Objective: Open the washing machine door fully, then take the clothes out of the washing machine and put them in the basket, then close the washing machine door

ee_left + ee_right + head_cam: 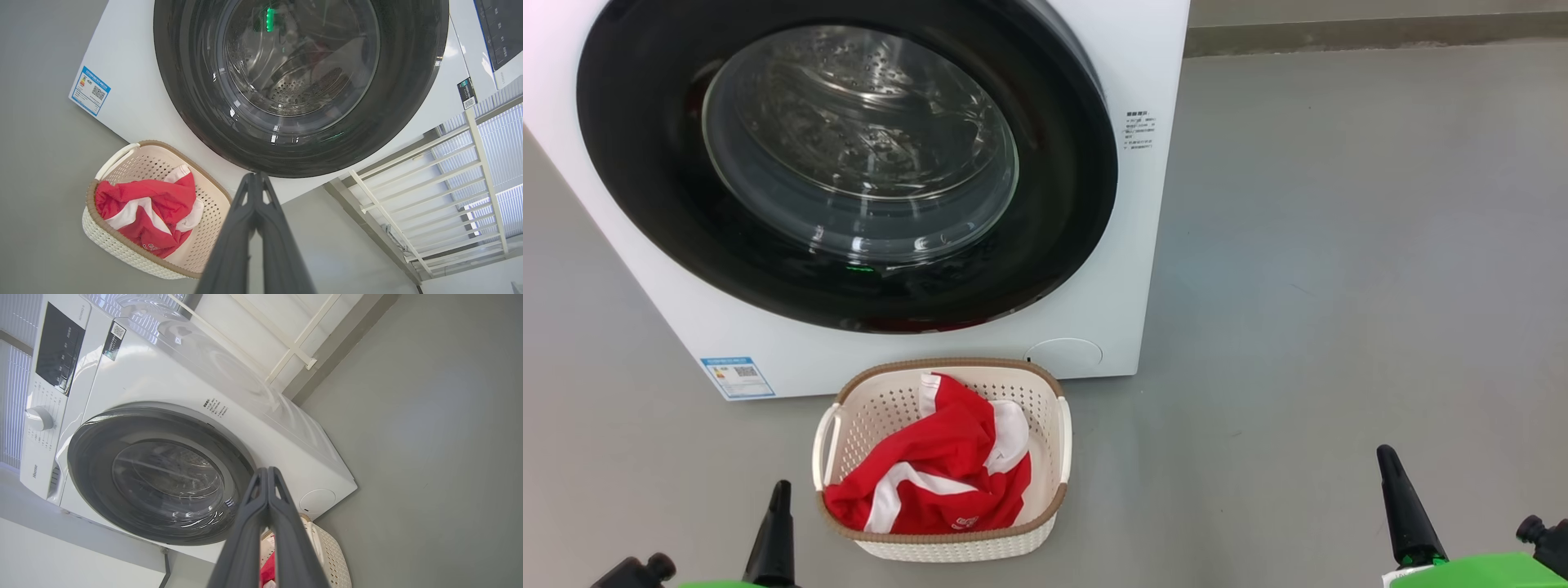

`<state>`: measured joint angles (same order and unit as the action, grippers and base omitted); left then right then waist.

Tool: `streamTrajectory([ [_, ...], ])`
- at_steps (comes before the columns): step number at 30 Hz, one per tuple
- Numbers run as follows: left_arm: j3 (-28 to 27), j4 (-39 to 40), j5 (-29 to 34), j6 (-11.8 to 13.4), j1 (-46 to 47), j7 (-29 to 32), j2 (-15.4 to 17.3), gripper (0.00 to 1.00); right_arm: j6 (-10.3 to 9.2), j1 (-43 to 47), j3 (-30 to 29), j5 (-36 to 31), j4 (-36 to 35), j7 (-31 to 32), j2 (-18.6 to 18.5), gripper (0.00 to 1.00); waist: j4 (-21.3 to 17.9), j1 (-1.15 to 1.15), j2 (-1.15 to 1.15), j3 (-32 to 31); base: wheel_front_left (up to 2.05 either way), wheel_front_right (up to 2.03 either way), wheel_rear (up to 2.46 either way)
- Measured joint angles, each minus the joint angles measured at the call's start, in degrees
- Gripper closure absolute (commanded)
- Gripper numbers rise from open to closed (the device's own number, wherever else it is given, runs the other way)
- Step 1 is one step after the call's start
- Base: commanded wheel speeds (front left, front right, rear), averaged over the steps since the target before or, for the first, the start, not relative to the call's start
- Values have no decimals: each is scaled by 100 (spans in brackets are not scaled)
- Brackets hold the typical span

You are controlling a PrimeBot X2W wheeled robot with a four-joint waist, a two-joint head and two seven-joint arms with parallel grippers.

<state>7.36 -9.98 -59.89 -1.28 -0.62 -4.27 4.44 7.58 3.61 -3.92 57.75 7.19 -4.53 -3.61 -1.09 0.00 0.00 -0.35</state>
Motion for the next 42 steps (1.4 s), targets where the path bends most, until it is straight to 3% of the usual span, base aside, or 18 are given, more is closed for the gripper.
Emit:
streamTrajectory([
  [42,-739,-396,-2641,-410,312,673,-55,100,-2,-516,-86,2819,623,700,-24,100,86,0,0,42,0,0,0],
])
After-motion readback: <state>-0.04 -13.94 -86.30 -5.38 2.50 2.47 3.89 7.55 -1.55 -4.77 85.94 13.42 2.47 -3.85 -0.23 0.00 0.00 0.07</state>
